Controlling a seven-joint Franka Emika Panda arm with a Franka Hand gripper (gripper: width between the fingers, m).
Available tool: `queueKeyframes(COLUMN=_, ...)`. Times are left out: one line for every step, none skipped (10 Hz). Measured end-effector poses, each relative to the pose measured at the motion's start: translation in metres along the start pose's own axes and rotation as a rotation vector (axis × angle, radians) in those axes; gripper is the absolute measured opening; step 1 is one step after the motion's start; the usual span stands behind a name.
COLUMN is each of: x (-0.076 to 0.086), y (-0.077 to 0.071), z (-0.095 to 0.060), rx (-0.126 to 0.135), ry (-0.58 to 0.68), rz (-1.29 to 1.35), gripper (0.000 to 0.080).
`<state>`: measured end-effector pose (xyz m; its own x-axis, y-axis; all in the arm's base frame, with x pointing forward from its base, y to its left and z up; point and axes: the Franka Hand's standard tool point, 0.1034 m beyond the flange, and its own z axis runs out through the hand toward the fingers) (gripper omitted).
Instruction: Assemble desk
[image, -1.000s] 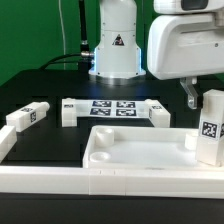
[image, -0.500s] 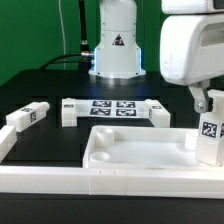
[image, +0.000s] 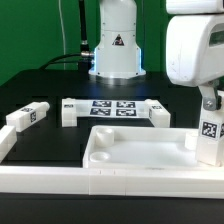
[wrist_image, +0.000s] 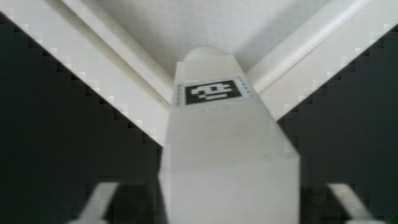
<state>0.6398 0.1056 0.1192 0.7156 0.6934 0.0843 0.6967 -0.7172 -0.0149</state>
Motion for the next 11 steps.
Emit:
queueKeyframes(x=0.0000, y=0.0000, z=0.0000, rx=0.000, ry=0.000, rz=0.000, gripper=0.0289)
queueKeyframes(x=0.0000, y=-0.0001, z=0.0000, rx=0.000, ry=0.000, rz=0.010, gripper=0.0289)
queueKeyframes(x=0.0000, y=-0.0001, z=0.0000, rx=0.000, ry=0.000, rz=0.031, gripper=0.0289)
queueKeyframes(x=-0.0004, y=-0.0009, z=0.0003, rx=0.006, ry=0.003, rz=0.101, gripper=0.0289)
queueKeyframes(x=-0.0017, y=-0.0011, z=0.0003, rx=0.011, ry=0.005, rz=0.208, gripper=0.0289)
queueKeyframes(x=-0.0028, y=-0.0014, z=0.0005, rx=0.007, ry=0.010, rz=0.317, gripper=0.0289)
queueKeyframes(x=-0.0040, y=-0.0023, z=0.0008, rx=0.007, ry=0.011, rz=0.414, gripper=0.0290)
queueKeyframes(x=-0.0033, y=-0.0014, z=0.0015, rx=0.002, ry=0.024, rz=0.517, gripper=0.0290)
queueKeyframes(x=-0.0029, y=-0.0003, z=0.0018, rx=-0.003, ry=0.036, rz=0.636, gripper=0.0291)
queueKeyframes(x=-0.0045, y=0.0019, z=0.0018, rx=-0.004, ry=0.037, rz=0.802, gripper=0.0291)
queueKeyframes(x=-0.0049, y=0.0028, z=0.0018, rx=-0.005, ry=0.038, rz=0.899, gripper=0.0291)
